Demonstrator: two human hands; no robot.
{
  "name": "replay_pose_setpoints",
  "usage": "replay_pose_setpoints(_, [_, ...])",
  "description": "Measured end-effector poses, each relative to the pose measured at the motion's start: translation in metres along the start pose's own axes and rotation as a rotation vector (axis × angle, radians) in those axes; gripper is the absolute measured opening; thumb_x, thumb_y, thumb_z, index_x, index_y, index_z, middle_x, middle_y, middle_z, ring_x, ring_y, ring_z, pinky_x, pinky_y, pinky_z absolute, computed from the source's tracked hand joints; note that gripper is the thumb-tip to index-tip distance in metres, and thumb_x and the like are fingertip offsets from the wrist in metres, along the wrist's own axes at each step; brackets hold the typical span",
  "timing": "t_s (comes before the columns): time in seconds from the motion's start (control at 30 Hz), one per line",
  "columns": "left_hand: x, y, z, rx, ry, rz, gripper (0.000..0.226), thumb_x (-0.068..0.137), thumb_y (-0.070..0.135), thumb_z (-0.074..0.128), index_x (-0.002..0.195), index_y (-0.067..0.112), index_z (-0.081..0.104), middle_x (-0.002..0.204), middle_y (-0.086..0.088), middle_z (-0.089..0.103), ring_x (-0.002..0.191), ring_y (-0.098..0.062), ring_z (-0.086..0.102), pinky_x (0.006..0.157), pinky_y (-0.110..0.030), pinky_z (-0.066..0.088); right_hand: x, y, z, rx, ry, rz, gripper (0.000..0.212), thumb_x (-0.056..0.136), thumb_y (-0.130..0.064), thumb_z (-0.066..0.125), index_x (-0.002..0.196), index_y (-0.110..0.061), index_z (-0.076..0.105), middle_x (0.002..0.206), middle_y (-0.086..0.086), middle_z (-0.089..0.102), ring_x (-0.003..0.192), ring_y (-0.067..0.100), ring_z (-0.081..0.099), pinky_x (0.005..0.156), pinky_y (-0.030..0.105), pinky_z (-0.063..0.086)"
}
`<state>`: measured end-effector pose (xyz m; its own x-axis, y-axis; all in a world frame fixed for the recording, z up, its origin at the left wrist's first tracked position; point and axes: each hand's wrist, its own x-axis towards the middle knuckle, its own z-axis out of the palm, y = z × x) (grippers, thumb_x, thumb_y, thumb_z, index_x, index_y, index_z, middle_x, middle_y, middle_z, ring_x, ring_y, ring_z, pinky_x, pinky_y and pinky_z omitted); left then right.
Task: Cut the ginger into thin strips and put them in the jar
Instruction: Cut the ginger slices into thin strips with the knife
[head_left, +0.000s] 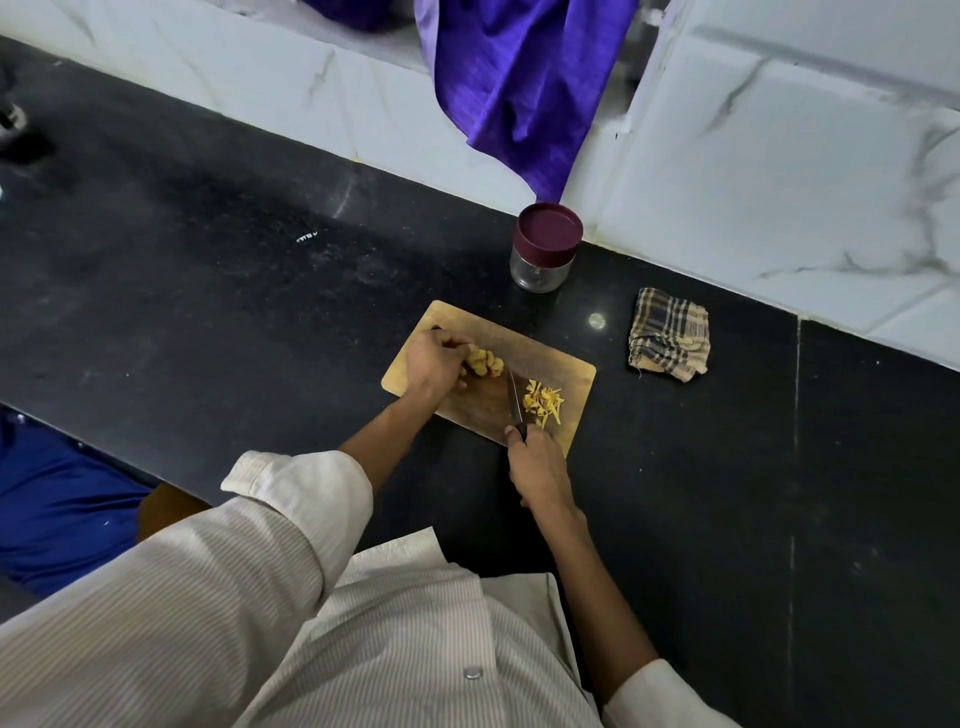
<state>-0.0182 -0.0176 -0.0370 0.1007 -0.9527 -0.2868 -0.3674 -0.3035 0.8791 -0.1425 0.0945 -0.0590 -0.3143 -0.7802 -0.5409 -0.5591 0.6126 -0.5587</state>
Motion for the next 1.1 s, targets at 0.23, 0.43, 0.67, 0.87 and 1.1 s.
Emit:
replay_pose_setpoints(0.23, [-0.007,0.002,-0.006,-0.189,-0.072,-0.042,0.01,0.09,0.012,0.065,0.098,0.008,0.068,0.078,-0.001,0.066,0.052,-0.006,0.056,0.05,-0.024,0.055,-0.002,-0.001,0.002,-0.012,0.021,-0.01,0.034,0.101,-0.045,0.039,0.113,-0.018,0.056,0.106,0.012,0.064,0.097,0.031,0.064,0.083,0.055,0.056])
replay_pose_setpoints(0.43, [-0.013,-0.002,-0.012,-0.202,-0.072,-0.025,0.006,0.093,0.012,0.06,0.096,0.009,0.064,0.079,-0.003,0.064,0.051,-0.007,0.057,0.046,-0.022,0.053,-0.003,-0.002,0.002,-0.029,0.031,-0.01,0.034,0.101,-0.045,0.04,0.112,-0.018,0.056,0.106,0.012,0.064,0.096,0.031,0.065,0.082,0.054,0.057])
replay_pose_setpoints(0.67, [-0.014,-0.003,-0.017,-0.209,-0.044,-0.008,0.009,0.09,0.014,0.065,0.096,0.011,0.069,0.076,0.001,0.065,0.054,-0.007,0.055,0.052,-0.025,0.055,-0.003,-0.002,0.001,-0.032,0.026,-0.006,0.034,0.102,-0.045,0.04,0.114,-0.018,0.057,0.108,0.012,0.064,0.097,0.03,0.065,0.083,0.054,0.057])
replay_pose_setpoints(0.87, [-0.024,-0.002,-0.012,-0.326,-0.109,-0.08,0.01,0.089,0.01,0.064,0.098,0.006,0.069,0.081,-0.004,0.067,0.049,-0.005,0.056,0.047,-0.022,0.054,0.0,0.0,0.004,-0.021,0.031,-0.004,0.033,0.101,-0.045,0.04,0.112,-0.019,0.057,0.108,0.013,0.065,0.096,0.032,0.066,0.082,0.055,0.057])
replay_pose_setpoints(1.1, [-0.04,-0.013,0.012,-0.23,-0.16,-0.103,0.008,0.092,0.008,0.06,0.096,0.007,0.067,0.076,-0.007,0.064,0.053,-0.008,0.057,0.047,-0.021,0.054,0.003,0.001,0.0,-0.017,0.003,-0.006,0.032,0.102,-0.041,0.039,0.112,-0.016,0.056,0.107,0.016,0.065,0.087,0.033,0.067,0.058,0.042,0.059])
